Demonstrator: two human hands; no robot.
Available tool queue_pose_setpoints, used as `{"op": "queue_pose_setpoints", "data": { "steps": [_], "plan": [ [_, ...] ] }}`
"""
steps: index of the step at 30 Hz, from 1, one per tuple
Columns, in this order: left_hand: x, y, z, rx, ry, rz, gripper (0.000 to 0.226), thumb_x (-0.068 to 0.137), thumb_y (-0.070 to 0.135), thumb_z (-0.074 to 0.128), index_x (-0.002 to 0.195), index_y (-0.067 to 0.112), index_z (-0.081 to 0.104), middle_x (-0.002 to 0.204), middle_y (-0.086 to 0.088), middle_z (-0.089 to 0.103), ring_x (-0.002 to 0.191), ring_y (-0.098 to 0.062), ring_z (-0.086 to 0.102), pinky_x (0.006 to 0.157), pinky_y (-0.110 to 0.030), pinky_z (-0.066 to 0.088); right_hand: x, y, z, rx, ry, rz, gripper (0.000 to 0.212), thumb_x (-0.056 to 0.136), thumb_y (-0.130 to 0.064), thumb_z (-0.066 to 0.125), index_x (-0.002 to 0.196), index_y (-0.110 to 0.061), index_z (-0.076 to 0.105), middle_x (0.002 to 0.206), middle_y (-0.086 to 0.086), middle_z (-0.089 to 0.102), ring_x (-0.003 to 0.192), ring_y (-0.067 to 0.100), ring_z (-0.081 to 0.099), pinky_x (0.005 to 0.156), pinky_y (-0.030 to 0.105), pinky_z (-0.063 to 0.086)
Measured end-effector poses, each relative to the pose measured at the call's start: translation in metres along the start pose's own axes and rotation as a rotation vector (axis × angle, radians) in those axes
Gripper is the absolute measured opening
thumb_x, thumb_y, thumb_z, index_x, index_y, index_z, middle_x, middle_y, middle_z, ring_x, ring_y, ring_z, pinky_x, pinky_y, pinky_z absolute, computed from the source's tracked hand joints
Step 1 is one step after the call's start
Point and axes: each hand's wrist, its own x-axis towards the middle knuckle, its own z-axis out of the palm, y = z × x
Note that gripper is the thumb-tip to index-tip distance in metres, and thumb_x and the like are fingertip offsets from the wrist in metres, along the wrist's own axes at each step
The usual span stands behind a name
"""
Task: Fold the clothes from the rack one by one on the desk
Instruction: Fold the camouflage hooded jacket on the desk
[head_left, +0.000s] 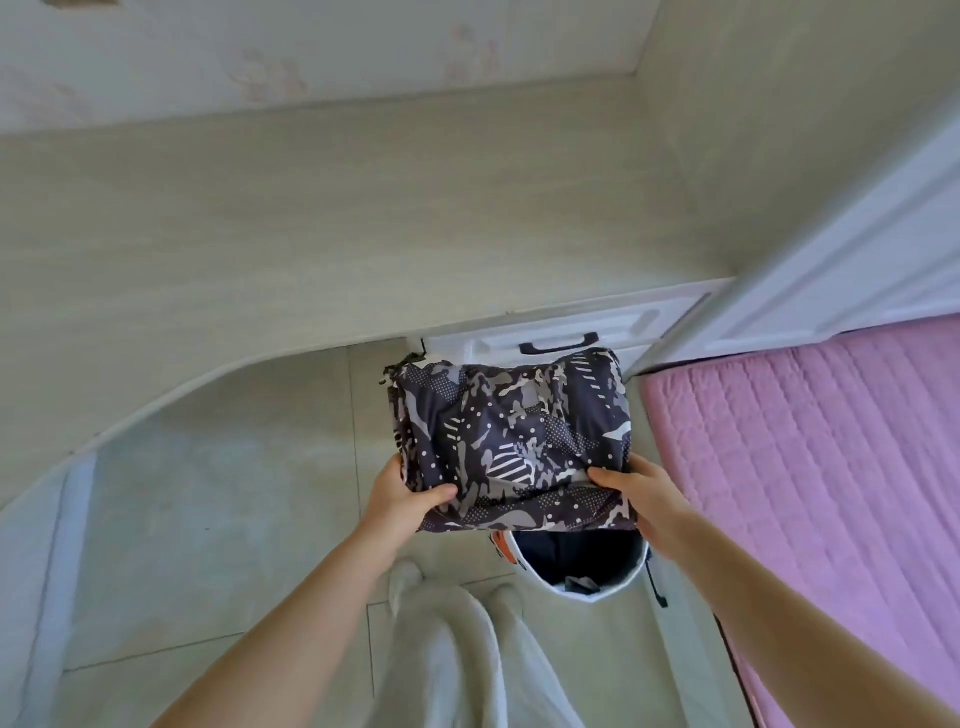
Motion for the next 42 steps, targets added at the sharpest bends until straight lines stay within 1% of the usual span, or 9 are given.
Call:
{"op": "queue_pose_setpoints", "data": {
  "steps": [6, 9, 13, 17, 21, 27, 33, 36, 42],
  "plan": [
    [0.031, -0.025, 0.083, 0.134, -0.143, -0.062, 0.047, 0.075, 0.008, 0.081, 0.111, 0.02, 0.052, 0.094, 0.012, 0.065, 0.083, -0.001, 0.062, 0.064, -0.016, 0.045, 0.019, 0.063, -0.071, 0.091, 0.145, 0.094, 0.031, 0.085, -0.001, 0.066, 0.114, -0.012, 0.061, 0.1, 0.012, 0.072, 0.088, 0.03, 0.069, 0.079, 0.042, 0.055],
    [0.056, -0.043, 0.114, 0.207, -0.21, -0.103, 0.053, 0.073, 0.013, 0.083, 0.117, 0.018, 0.053, 0.106, 0.006, 0.066, 0.096, -0.011, 0.064, 0.077, -0.024, 0.051, 0.037, 0.093, -0.092, 0.128, 0.208, 0.134, 0.022, 0.086, -0.001, 0.065, 0.102, -0.015, 0.061, 0.093, 0.01, 0.071, 0.082, 0.028, 0.069, 0.071, 0.038, 0.056],
    [0.088, -0.077, 0.151, 0.322, -0.253, -0.178, 0.06, 0.073, 0.023, 0.083, 0.122, 0.016, 0.05, 0.118, 0.001, 0.061, 0.107, -0.019, 0.06, 0.096, -0.037, 0.049, 0.072, 0.134, -0.111, 0.099, 0.278, 0.247, 0.028, 0.086, -0.007, 0.068, 0.113, -0.003, 0.06, 0.099, 0.018, 0.071, 0.088, 0.035, 0.07, 0.085, 0.05, 0.055],
    [0.117, -0.118, 0.187, 0.395, -0.302, -0.237, 0.056, 0.077, 0.023, 0.08, 0.121, 0.015, 0.047, 0.118, 0.002, 0.059, 0.105, -0.018, 0.058, 0.092, -0.035, 0.048, 0.115, 0.182, -0.127, 0.027, 0.31, 0.325, 0.033, 0.084, -0.014, 0.072, 0.113, -0.002, 0.061, 0.099, 0.016, 0.072, 0.084, 0.034, 0.071, 0.082, 0.05, 0.057],
    [0.139, -0.154, 0.216, 0.578, -0.311, -0.224, 0.053, 0.082, 0.025, 0.074, 0.122, 0.013, 0.04, 0.124, -0.004, 0.058, 0.109, -0.024, 0.057, 0.093, -0.035, 0.046, 0.146, 0.211, -0.125, -0.121, 0.381, 0.255, 0.02, 0.091, -0.014, 0.062, 0.11, -0.014, 0.058, 0.096, 0.006, 0.065, 0.075, 0.02, 0.064, 0.067, 0.028, 0.05],
    [0.174, -0.19, 0.255, 0.758, -0.186, -0.12, 0.04, 0.087, 0.013, 0.067, 0.108, 0.01, 0.032, 0.121, -0.014, 0.059, 0.108, -0.034, 0.059, 0.089, -0.039, 0.048, 0.206, 0.248, -0.117, -0.252, 0.481, 0.208, 0.026, 0.092, -0.01, 0.057, 0.118, -0.014, 0.058, 0.109, 0.008, 0.068, 0.093, 0.028, 0.063, 0.086, 0.041, 0.053],
    [0.214, -0.226, 0.279, 0.959, -0.195, -0.154, 0.052, 0.089, -0.002, 0.054, 0.134, -0.003, 0.029, 0.133, -0.02, 0.05, 0.119, -0.036, 0.053, 0.096, -0.038, 0.044, 0.266, 0.278, -0.103, -0.47, 0.455, 0.273, 0.025, 0.092, -0.005, 0.049, 0.117, -0.005, 0.051, 0.099, 0.011, 0.061, 0.08, 0.024, 0.051, 0.066, 0.03, 0.04],
    [0.232, -0.24, 0.29, 1.071, -0.248, -0.238, 0.052, 0.09, 0.001, 0.055, 0.134, -0.006, 0.029, 0.134, -0.021, 0.048, 0.121, -0.036, 0.051, 0.098, -0.036, 0.044, 0.285, 0.294, -0.1, -0.551, 0.465, 0.329, 0.027, 0.09, -0.004, 0.047, 0.116, -0.003, 0.051, 0.088, 0.007, 0.058, 0.07, 0.02, 0.048, 0.059, 0.027, 0.037],
    [0.268, -0.265, 0.306, 1.222, -0.383, -0.385, 0.046, 0.09, 0.002, 0.055, 0.134, 0.0, 0.044, 0.136, -0.014, 0.049, 0.122, -0.029, 0.053, 0.098, -0.028, 0.046, 0.317, 0.317, -0.1, -0.649, 0.393, 0.416, 0.029, 0.092, -0.002, 0.043, 0.121, 0.001, 0.046, 0.093, 0.011, 0.056, 0.081, 0.025, 0.051, 0.068, 0.029, 0.038]
  ]
}}
